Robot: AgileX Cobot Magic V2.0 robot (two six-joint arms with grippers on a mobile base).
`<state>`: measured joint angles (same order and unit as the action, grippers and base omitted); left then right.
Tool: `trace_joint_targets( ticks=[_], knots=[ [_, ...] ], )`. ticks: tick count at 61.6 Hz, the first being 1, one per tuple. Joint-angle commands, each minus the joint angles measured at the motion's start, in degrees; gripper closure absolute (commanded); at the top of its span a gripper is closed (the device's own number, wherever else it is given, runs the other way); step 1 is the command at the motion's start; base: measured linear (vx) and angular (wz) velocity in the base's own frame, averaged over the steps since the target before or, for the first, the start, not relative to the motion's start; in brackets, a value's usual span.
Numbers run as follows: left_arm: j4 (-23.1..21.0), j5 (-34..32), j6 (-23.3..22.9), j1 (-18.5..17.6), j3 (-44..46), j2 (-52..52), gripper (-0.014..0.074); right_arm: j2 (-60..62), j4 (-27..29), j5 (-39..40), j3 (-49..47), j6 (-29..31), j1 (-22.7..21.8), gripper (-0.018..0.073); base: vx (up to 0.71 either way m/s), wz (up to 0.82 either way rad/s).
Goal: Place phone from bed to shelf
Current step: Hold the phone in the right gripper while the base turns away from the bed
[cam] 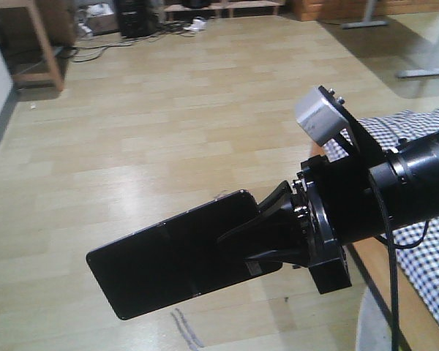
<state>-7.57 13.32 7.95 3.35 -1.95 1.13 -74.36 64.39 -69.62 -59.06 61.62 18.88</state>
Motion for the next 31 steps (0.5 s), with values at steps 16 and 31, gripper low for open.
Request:
trace_joint_targets(
  ticks=[16,31],
  knots=[
    [-0.4,-4.2,-0.2,-0.2,-0.1,0.3,0.0596,1.7,5.2,-4.4,-1.5,0.3,0.1,0.0561,-0.11,0.41],
    [-0.4,-4.2,-0.2,-0.2,-0.1,0.3,0.0596,1.7,5.2,-4.4,-1.5,0.3,0.1,0.0561,-0.05,0.18]
  ],
)
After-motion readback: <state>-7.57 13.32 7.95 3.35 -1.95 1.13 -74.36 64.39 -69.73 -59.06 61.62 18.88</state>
